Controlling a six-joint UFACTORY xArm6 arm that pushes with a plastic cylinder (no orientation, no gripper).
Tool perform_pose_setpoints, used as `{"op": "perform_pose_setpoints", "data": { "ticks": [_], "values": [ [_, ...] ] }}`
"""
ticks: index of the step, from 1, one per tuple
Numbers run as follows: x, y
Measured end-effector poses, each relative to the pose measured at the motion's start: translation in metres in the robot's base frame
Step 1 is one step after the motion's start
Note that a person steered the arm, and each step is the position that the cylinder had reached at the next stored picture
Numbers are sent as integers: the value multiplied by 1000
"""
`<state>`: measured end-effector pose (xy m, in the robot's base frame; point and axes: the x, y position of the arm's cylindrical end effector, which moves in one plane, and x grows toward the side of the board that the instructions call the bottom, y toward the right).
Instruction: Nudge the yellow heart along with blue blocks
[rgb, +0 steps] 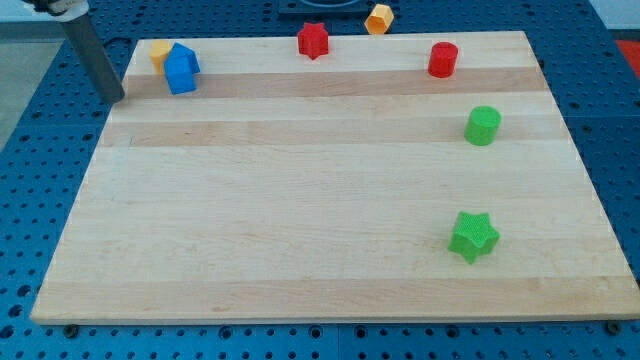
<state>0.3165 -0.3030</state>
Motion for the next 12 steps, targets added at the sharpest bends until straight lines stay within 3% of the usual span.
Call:
{"op": "perform_pose_setpoints", "data": {
  "ticks": [1,6,9,12],
  "values": [
    [-1,-2],
    [-95,1],
    [-85,86],
    [-17,88]
  ]
}}
